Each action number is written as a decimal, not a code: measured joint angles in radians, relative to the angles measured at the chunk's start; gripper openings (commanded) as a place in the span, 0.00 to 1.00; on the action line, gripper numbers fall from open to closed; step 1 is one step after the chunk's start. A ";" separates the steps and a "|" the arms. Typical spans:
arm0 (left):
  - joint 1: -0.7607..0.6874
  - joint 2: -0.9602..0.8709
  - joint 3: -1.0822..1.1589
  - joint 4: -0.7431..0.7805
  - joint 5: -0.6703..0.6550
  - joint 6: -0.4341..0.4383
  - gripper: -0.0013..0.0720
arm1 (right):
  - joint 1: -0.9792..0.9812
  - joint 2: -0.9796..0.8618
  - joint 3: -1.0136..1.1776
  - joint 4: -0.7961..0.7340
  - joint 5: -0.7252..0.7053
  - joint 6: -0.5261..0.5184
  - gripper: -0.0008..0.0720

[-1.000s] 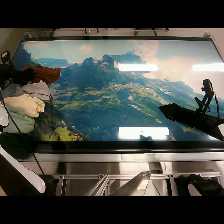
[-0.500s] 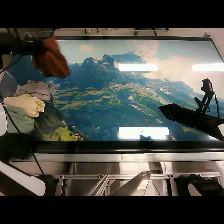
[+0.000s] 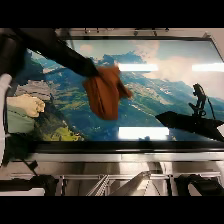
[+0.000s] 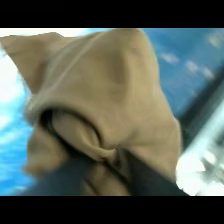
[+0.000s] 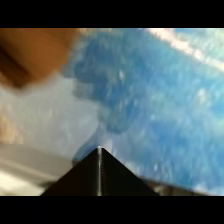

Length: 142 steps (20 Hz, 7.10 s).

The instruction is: Fold the shirts.

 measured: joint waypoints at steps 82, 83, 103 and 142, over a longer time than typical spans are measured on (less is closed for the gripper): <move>0.435 0.158 -0.887 -0.154 -0.018 -0.034 0.99 | -0.533 -1.229 0.939 0.079 0.220 -0.154 0.60; 0.447 0.192 -0.927 -0.154 -0.036 -0.034 0.99 | -0.522 -1.252 0.954 0.099 0.224 -0.149 0.60; 0.332 -0.009 -0.882 -0.277 -0.321 0.029 0.97 | -0.388 -1.295 0.990 0.180 0.280 -0.198 0.03; 0.348 -0.150 -0.203 -0.463 0.116 -0.083 1.00 | -0.249 -0.687 0.752 0.283 0.094 -0.360 0.05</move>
